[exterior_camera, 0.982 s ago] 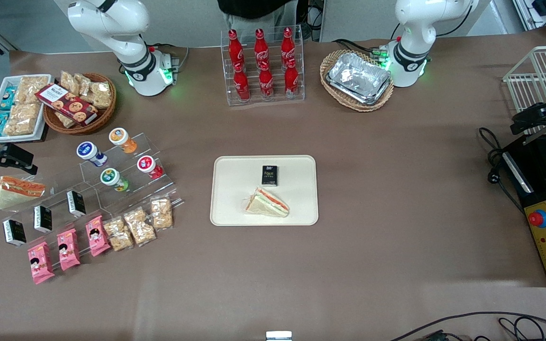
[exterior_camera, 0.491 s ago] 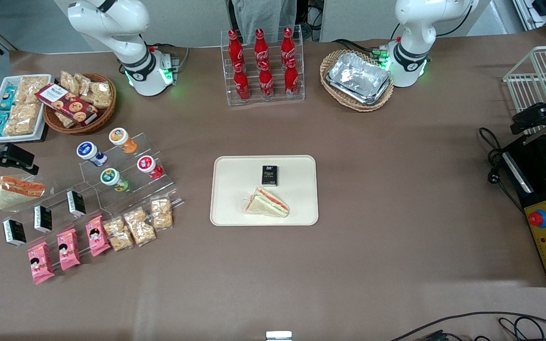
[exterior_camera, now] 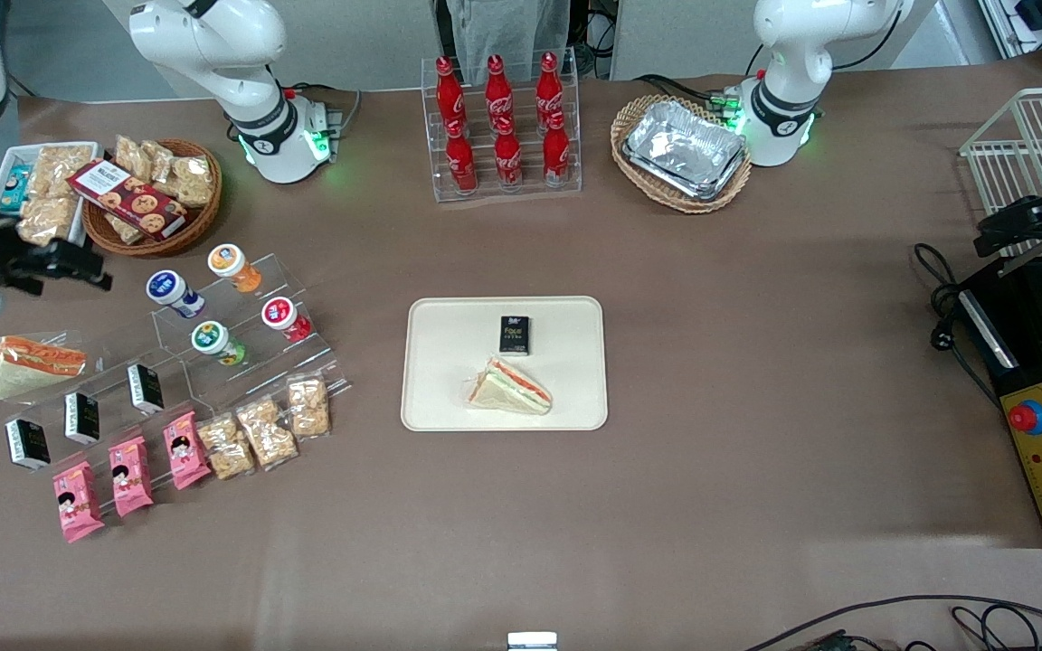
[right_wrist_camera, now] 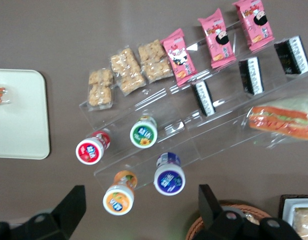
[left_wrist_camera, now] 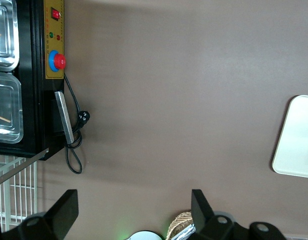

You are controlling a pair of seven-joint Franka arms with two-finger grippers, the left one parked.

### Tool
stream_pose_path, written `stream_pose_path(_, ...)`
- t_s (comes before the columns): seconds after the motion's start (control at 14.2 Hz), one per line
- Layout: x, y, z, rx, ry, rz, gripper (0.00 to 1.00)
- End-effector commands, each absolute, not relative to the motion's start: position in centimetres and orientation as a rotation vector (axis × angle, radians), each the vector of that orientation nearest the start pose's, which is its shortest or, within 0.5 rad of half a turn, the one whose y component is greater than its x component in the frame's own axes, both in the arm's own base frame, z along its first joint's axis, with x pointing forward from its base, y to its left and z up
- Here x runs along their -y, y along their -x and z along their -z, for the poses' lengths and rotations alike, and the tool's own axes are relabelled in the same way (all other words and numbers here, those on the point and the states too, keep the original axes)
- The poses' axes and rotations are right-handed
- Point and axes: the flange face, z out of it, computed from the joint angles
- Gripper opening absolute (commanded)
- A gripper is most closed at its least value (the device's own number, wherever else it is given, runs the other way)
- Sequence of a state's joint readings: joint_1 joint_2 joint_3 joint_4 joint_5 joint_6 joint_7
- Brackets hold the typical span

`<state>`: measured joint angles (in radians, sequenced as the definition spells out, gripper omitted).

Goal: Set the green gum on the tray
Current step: 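Move the right gripper over the acrylic rack toward the green-capped bottle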

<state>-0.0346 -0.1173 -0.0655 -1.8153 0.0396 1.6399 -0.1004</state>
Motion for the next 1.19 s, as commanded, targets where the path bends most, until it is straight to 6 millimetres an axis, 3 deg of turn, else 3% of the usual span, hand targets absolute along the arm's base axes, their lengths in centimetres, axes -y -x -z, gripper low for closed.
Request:
stream_pose_path(0.0, 3.0, -46.3, -57.0, -0.062, 3.073, -0.016, 1.0)
stream_pose_path(0.35, 1.4, -46.0, -56.3, -0.055, 3.083, -0.012, 1.0)
stream_pose_path(0.63, 1.5, -47.3, -53.7, -0.076, 3.083, -0.06, 1.0)
stream_pose_path(0.84, 1.5, -47.0, -49.1, -0.083, 3.087, -0.022, 1.0)
stream_pose_path(1.12, 1.5, -48.7, -43.1, -0.072, 3.098, 0.042, 1.0)
